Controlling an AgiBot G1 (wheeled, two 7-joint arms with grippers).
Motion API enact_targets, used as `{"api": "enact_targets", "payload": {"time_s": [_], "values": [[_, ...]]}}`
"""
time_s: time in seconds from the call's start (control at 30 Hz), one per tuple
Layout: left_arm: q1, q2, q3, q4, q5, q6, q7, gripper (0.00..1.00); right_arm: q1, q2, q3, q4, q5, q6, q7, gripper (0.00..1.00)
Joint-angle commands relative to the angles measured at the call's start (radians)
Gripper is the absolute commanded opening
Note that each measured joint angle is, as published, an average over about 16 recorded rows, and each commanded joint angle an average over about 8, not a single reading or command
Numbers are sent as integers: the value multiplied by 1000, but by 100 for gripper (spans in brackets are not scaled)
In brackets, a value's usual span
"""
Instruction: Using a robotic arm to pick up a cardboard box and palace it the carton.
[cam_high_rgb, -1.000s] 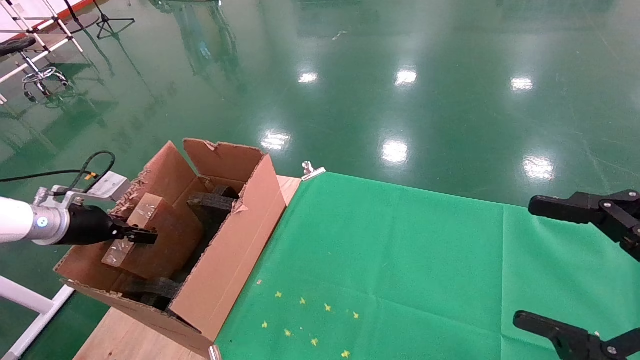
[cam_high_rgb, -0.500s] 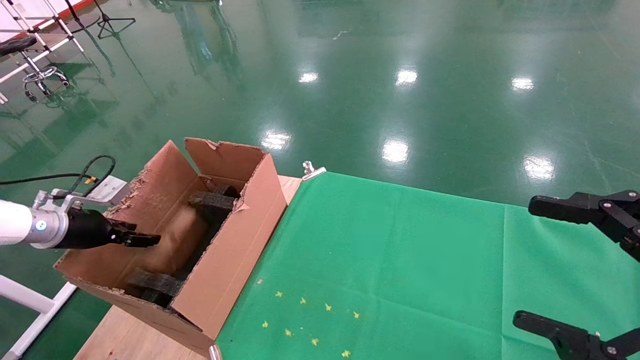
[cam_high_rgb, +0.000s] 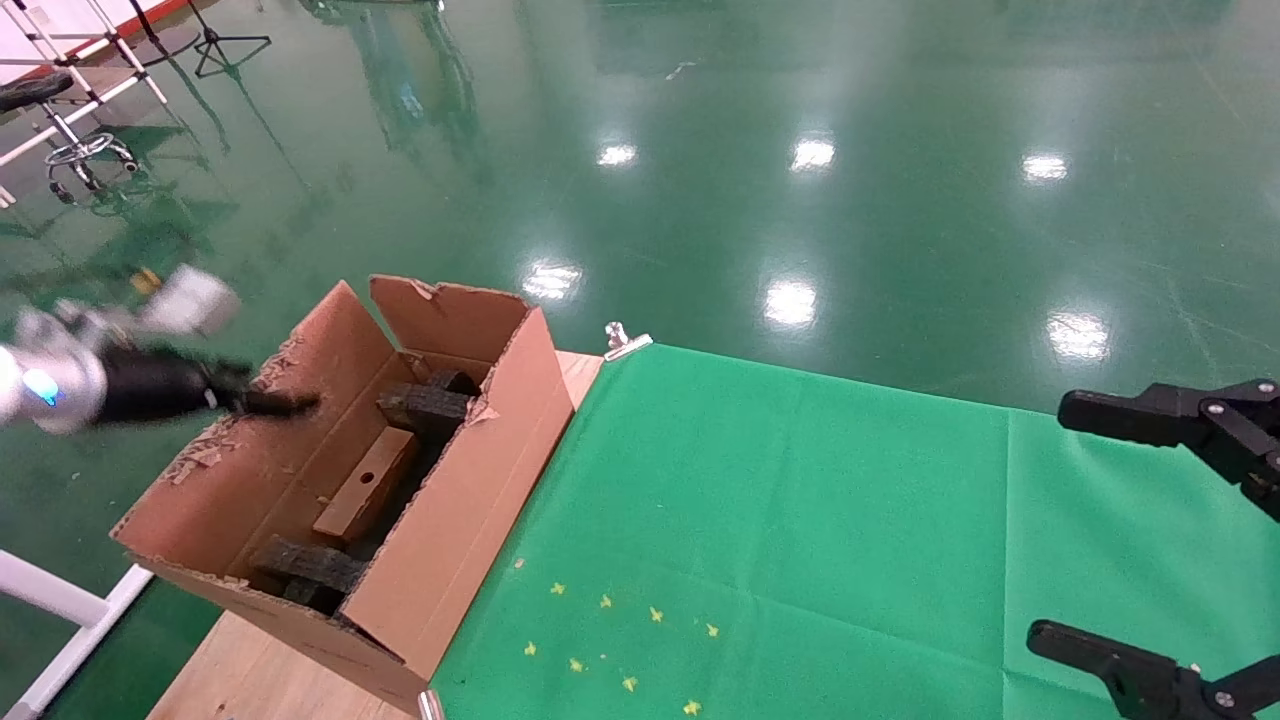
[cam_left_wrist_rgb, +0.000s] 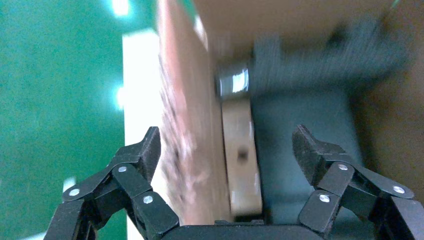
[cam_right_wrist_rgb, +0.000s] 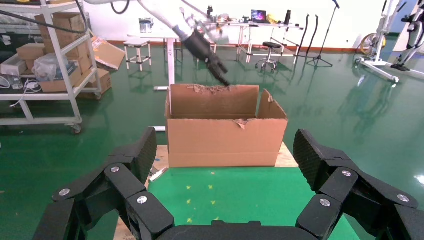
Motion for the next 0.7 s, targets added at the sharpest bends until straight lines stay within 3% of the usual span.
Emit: {"api": "enact_targets", "payload": {"time_s": [0.03,0.37,0.7], "values": [[-32,-27,-17,-26,-24,31,12,100,0,0,0,0,0,0,0,100],[-62,-56,-9,-88,-15,47,36,100,0,0,0,0,0,0,0,100],[-4,-50,-44,-165,-76,76,33,100,0,0,0,0,0,0,0,100]]}}
